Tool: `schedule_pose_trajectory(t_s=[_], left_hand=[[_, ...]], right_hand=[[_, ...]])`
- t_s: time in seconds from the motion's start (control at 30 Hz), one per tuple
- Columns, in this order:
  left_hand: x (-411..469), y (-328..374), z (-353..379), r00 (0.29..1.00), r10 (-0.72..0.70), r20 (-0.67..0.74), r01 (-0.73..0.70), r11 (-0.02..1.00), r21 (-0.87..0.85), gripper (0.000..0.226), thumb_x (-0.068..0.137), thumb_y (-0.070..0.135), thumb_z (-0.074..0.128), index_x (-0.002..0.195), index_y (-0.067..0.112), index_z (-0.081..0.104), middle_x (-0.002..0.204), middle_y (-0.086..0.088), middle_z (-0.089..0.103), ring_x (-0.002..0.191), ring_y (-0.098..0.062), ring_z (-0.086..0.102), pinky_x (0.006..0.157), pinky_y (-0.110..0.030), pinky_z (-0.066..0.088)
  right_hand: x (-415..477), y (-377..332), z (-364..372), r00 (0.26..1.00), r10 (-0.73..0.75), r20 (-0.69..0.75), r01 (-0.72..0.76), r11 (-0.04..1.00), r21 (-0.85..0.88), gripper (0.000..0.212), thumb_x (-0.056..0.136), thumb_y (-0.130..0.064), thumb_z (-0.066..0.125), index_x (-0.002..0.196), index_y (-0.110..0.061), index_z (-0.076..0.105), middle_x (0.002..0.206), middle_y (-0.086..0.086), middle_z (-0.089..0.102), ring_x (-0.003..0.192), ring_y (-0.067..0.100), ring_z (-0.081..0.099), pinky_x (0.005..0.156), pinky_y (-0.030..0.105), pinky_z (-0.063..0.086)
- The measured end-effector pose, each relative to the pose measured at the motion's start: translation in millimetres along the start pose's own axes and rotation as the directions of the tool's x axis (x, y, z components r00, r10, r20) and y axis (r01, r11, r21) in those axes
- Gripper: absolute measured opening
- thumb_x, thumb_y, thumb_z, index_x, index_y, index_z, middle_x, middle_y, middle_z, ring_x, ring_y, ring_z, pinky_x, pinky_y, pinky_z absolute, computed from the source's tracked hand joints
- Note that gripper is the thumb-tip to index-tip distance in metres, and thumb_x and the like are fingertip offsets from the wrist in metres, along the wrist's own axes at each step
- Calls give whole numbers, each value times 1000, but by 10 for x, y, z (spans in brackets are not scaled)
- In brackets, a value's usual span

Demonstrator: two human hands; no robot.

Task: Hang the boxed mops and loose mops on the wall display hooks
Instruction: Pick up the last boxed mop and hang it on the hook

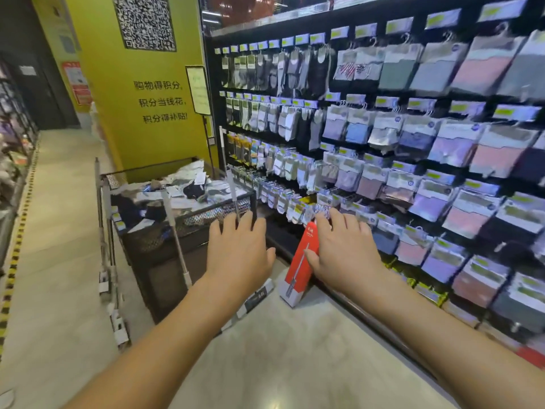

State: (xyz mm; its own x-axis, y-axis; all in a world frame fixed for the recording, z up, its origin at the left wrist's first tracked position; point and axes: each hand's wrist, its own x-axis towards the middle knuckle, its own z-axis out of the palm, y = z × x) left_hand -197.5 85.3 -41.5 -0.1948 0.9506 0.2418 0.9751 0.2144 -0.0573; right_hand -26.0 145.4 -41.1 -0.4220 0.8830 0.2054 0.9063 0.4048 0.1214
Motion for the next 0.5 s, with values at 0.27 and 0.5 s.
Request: schedule_pose_trajectory(t_s=[0.27,0.5], left_hand=[[1275,139,418,998,-51,33,51,999,1,64,101,54,46,156,22,36,165,-4,34,152,-33,29,124,-54,23],[2197,-90,906,996,-56,75,57,998,-1,60,102,53,43,153,21,37,161,-3,38,147,-33,34,120,-52,26]], right_hand=[[1270,328,456,999,-52,17,52,998,27,76,100,-57,48,157,-12,26,160,16,32,142,38,37,114,51,35],[2221,300,911,997,-55,60,54,998,29,78,99,-56,52,158,-10,30,160,17,35,143,40,39,111,51,38]])
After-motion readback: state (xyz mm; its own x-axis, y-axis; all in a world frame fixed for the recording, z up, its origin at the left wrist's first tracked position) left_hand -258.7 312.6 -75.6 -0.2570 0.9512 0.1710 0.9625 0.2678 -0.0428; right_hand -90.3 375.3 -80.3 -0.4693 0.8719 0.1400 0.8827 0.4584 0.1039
